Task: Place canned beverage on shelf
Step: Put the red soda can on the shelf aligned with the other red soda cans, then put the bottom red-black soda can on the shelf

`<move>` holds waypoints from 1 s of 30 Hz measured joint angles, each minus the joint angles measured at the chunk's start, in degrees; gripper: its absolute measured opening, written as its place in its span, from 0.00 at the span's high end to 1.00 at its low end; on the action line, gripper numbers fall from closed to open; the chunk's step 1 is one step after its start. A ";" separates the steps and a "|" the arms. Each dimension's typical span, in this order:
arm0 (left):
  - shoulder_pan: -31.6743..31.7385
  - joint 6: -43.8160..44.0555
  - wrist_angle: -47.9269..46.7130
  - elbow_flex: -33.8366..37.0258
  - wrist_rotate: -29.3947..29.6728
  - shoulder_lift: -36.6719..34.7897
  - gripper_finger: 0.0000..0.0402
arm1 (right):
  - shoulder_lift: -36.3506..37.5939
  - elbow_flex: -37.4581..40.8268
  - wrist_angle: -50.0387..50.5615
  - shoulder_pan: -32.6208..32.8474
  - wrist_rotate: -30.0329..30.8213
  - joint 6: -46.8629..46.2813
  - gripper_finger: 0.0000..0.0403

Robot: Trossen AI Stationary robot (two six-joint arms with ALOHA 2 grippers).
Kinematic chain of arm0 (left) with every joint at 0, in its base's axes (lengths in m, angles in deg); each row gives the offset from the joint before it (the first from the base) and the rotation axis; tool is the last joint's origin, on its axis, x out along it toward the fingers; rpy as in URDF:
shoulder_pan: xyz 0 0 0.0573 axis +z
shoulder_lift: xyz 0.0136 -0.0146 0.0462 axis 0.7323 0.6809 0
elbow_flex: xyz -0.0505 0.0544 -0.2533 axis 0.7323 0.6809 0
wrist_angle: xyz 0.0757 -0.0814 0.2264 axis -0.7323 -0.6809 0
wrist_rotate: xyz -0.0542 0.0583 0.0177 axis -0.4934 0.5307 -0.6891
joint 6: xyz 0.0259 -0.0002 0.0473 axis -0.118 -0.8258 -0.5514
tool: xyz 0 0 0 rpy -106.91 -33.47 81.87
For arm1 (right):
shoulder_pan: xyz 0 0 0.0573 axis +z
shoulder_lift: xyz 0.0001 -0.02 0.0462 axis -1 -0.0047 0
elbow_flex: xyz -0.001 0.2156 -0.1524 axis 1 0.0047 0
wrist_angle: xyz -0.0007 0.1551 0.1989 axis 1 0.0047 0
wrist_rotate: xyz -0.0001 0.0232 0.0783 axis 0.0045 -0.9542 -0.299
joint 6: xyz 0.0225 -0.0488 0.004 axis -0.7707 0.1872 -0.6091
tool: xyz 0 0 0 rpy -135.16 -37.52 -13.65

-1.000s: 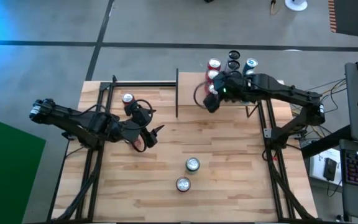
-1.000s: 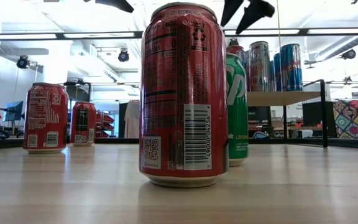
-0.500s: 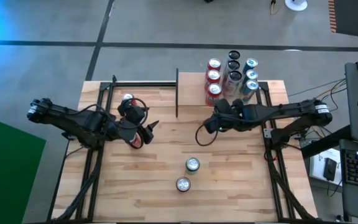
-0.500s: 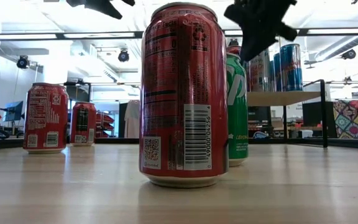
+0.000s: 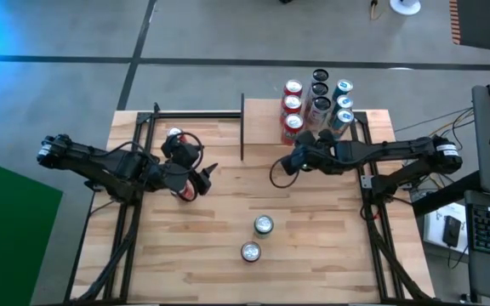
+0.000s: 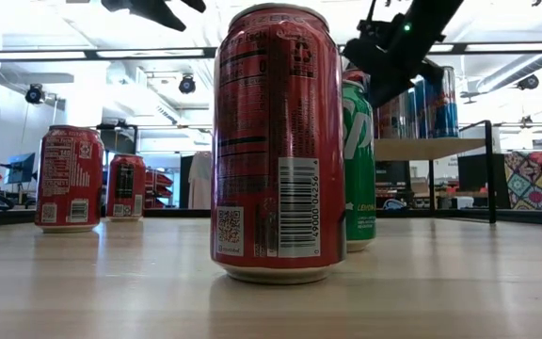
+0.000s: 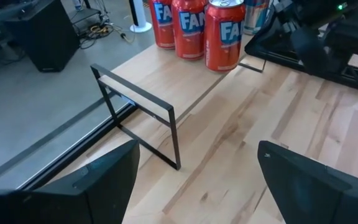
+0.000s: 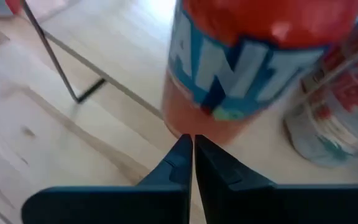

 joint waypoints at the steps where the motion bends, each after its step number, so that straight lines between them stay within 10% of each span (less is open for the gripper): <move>1: 0.08 0.00 -0.02 0.00 0.00 -0.01 0.22 | 0.00 0.00 -0.91 -0.25 -0.06 0.76 0.98; 19: 0.63 1.64 -1.00 0.00 -1.96 -0.40 0.22 | -0.11 -0.35 -5.49 -5.86 -4.79 8.37 0.98; 30: -3.01 22.28 -17.73 7.45 -11.83 -8.77 0.22 | 1.17 -2.99 -5.47 0.87 -9.09 1.40 0.88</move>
